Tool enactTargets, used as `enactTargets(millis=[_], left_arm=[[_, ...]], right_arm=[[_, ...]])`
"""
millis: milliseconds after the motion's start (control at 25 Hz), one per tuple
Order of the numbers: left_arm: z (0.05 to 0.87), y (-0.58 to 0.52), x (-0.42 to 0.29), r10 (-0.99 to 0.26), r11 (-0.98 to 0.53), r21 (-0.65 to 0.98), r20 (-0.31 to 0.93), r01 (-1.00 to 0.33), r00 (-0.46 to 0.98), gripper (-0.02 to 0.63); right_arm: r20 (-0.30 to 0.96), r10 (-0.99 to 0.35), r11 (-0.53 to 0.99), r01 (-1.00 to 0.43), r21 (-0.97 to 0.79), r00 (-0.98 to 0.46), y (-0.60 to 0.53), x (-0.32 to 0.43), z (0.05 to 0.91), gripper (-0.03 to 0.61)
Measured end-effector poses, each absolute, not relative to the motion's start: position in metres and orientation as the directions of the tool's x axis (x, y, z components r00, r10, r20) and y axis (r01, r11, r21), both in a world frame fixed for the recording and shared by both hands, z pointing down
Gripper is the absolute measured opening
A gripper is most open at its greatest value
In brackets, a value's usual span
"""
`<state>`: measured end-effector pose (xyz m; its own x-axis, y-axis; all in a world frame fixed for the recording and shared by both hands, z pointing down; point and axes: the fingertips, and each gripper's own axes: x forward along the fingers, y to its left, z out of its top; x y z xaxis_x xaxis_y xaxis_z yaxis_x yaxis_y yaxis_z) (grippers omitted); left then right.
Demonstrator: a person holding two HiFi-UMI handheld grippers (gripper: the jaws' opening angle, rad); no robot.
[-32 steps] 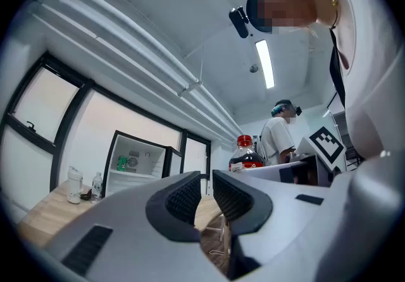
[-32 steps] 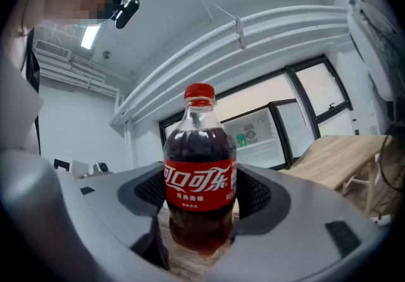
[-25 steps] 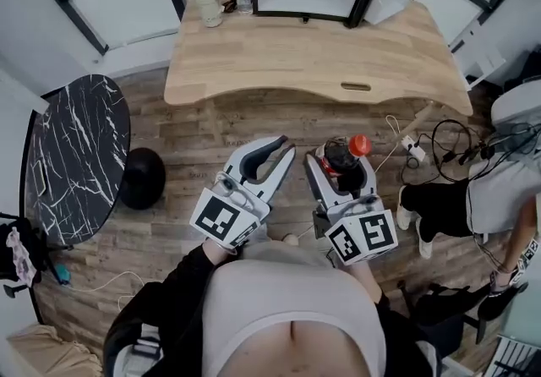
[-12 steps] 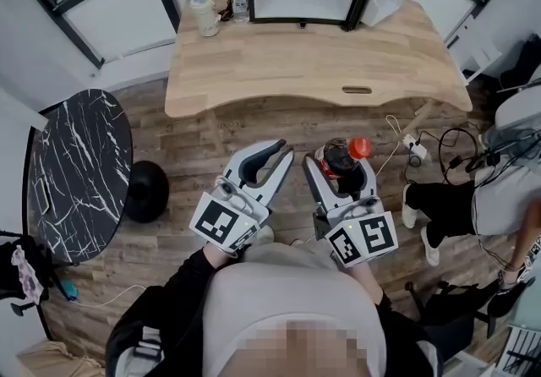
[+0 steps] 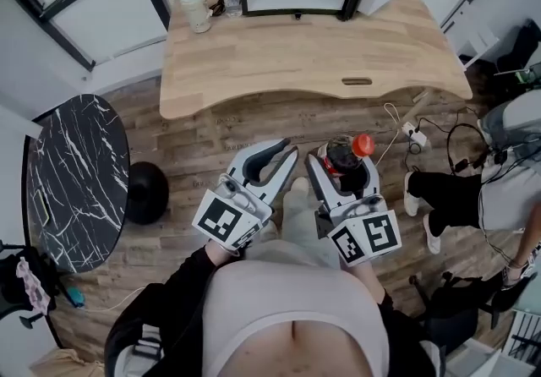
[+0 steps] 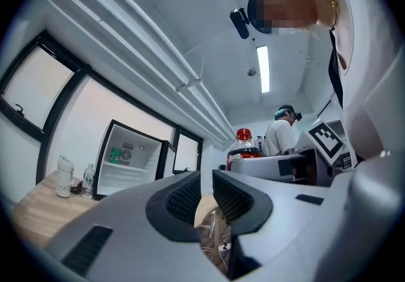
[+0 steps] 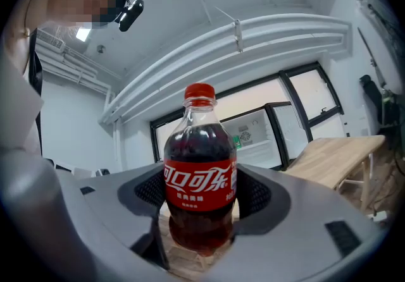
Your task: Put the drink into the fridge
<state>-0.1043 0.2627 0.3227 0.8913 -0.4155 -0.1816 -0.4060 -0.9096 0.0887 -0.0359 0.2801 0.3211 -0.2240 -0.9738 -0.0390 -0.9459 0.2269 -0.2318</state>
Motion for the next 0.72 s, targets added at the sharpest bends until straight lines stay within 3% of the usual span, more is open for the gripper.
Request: enactTargets(millis=[400,720], left_arm=[[0.325,0.208,-0.091,-0.450,-0.893,0.086,-0.186,-0.442,0.874,0.063],[0.322,0.126,-0.038,-0.454,-0.890,0.072,-0.196,-0.449,0.869,0.063]], right_arm=[[-0.033,-0.966,0.257,-0.937,-0.236,-0.256,0.225,-0.020,0.329,0.325],[-0.048,-0.959,0.284,-0.932,-0.225,-0.280,0.144,0.031,0.322,0.325]])
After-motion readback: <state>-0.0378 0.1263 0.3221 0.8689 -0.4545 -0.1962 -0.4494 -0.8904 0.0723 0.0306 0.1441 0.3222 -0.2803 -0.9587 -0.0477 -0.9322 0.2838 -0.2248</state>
